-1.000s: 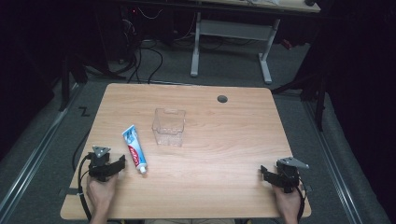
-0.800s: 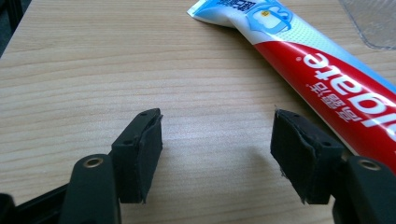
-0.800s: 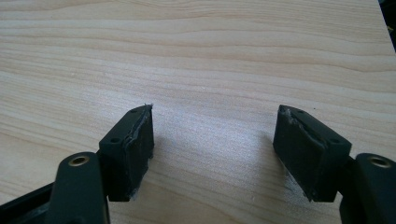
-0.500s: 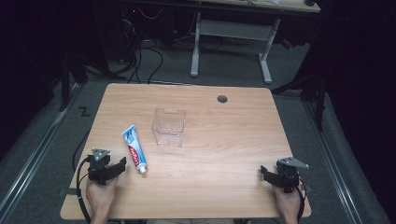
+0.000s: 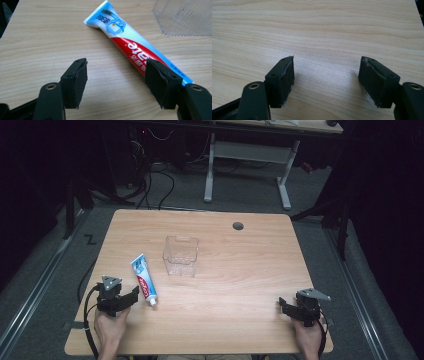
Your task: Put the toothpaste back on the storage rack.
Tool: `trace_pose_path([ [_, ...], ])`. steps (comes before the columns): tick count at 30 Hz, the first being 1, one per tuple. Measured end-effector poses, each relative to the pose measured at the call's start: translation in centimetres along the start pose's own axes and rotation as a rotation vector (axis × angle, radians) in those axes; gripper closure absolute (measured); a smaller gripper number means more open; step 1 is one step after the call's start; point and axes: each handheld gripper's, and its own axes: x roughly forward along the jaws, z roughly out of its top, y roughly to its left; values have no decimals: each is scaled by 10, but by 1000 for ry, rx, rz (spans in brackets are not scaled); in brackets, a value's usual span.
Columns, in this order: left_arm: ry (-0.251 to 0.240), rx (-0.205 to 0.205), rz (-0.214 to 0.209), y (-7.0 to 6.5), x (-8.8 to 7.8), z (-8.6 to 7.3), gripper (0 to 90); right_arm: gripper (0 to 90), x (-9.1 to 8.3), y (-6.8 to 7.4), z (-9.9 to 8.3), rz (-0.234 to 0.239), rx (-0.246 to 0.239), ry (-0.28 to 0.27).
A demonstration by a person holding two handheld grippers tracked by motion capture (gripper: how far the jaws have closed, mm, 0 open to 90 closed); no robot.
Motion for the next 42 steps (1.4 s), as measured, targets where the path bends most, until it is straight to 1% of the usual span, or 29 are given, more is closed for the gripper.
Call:
trace_pose_path([
  [7, -10, -8, -34, -4, -3, 11, 324, 290, 0, 0, 0, 0, 0, 0],
  [10, -10, -11, -36, -6, -2, 16, 317, 290, 0, 0, 0, 0, 0, 0],
  [16, 15, 0, -30, -12, 4, 26, 305, 290, 0, 0, 0, 1, 0, -1],
  [20, 35, -11, -36, -12, 7, 31, 290, 290, 0, 0, 0, 1, 1, -1],
  [22, 47, -21, -49, -11, 9, 33, 284, 290, 0, 0, 0, 2, 1, -1],
  [29, 73, -25, -49, -11, 10, 42, 271, 290, 0, 0, 0, 2, 1, -1],
  [30, 70, -26, -47, -11, 10, 42, 265, 290, 0, 0, 0, 2, 1, -1],
  [31, 73, -32, -53, -10, 11, 43, 264, 290, 0, 0, 0, 2, 1, -1],
  [37, 115, -53, -38, -6, 18, 44, 231, 290, 0, 0, 0, 3, 1, -1],
  [40, 115, -68, -36, -4, 20, 45, 212, 290, 0, -1, 0, 3, -1, -2],
  [42, 121, -71, -27, -3, 21, 46, 198, 290, 0, 0, 0, 2, 2, -1],
])
